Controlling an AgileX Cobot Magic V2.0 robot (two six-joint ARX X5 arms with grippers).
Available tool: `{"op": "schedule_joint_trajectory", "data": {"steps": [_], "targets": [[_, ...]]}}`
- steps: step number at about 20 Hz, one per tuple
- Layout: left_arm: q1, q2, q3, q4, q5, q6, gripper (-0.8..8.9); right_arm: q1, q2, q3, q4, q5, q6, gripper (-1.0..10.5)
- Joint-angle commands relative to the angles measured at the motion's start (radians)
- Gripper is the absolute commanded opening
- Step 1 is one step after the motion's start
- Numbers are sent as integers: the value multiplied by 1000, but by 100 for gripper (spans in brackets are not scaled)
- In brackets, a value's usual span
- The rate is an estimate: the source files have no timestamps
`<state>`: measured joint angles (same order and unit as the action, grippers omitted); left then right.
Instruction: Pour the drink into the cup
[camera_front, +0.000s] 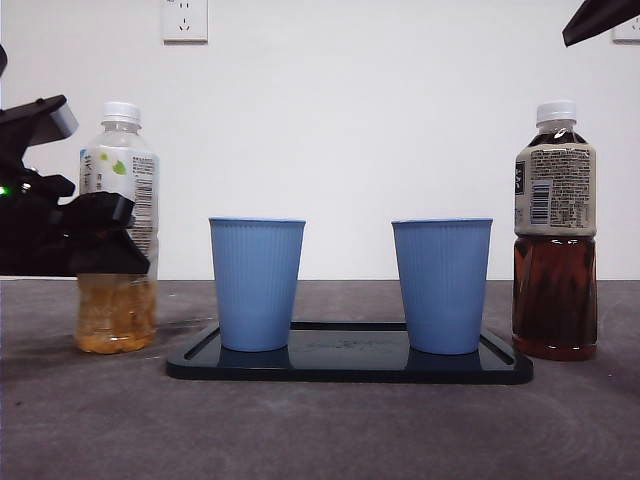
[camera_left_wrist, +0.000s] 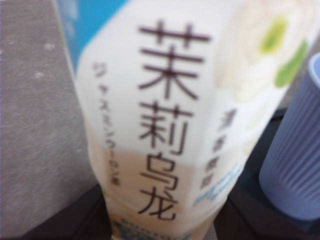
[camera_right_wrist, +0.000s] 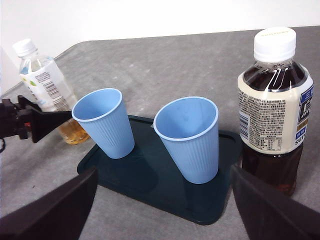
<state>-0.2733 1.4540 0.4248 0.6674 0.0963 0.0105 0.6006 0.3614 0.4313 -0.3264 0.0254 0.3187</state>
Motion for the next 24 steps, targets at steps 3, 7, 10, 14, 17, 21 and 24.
{"op": "schedule_joint_trajectory", "data": {"steps": [3,7,10,14,17,21,24], "targets": [[-2,-122,45,-113,-47,139,178,7,1,8,7,0,-13,422],[-3,-209,132,-344,-81,257,178,7,1,8,7,0,-16,422],[-4,-255,217,-518,-113,356,178,7,1,8,3,0,-18,422],[-11,-291,328,-721,-174,489,178,7,1,8,2,-1,-20,422],[-24,-306,404,-852,-235,597,178,7,1,8,-1,-1,-20,422],[-48,-311,494,-995,-324,705,178,7,1,8,-14,0,-35,422],[-75,-310,546,-1058,-395,778,177,7,1,8,-28,-1,-45,422]]}}
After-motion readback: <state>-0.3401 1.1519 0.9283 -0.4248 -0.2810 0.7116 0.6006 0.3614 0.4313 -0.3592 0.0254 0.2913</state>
